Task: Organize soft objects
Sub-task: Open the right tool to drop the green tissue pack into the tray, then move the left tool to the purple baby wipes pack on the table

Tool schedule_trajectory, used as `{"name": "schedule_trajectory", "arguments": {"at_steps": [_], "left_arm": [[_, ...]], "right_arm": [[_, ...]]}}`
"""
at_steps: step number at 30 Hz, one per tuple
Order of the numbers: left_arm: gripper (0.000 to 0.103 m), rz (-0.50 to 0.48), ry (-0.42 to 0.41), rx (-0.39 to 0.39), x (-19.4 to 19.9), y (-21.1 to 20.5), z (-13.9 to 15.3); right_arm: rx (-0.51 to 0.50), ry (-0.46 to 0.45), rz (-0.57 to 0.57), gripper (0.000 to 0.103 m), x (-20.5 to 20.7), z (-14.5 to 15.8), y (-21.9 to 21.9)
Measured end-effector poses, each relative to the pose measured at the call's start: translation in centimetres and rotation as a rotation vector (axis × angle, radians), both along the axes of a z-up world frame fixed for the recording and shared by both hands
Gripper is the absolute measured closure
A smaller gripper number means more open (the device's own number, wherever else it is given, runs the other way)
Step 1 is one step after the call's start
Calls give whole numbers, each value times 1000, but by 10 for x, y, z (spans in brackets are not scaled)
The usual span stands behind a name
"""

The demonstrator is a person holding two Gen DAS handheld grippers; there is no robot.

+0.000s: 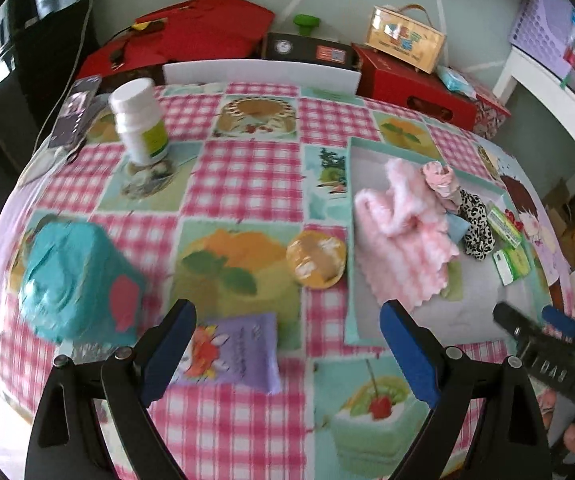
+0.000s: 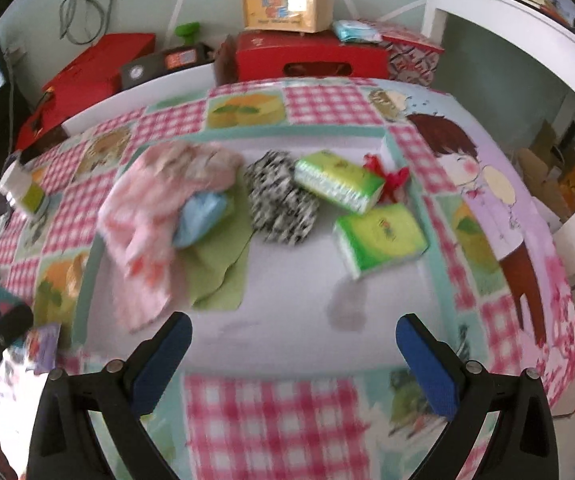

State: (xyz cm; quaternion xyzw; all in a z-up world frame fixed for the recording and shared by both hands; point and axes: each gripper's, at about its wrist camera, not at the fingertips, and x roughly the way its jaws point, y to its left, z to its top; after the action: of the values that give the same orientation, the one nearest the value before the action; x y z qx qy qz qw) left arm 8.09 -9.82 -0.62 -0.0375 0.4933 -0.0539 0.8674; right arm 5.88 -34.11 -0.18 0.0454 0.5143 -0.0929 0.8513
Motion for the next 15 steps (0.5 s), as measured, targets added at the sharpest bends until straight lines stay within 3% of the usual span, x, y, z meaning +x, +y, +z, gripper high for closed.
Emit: {"name": "schedule_trajectory", "arguments": {"at_steps": [15], "left_arm": [[9, 79, 8, -70, -29, 54, -9]], "right_arm": [[12, -29, 219, 0, -28, 7, 79]]}}
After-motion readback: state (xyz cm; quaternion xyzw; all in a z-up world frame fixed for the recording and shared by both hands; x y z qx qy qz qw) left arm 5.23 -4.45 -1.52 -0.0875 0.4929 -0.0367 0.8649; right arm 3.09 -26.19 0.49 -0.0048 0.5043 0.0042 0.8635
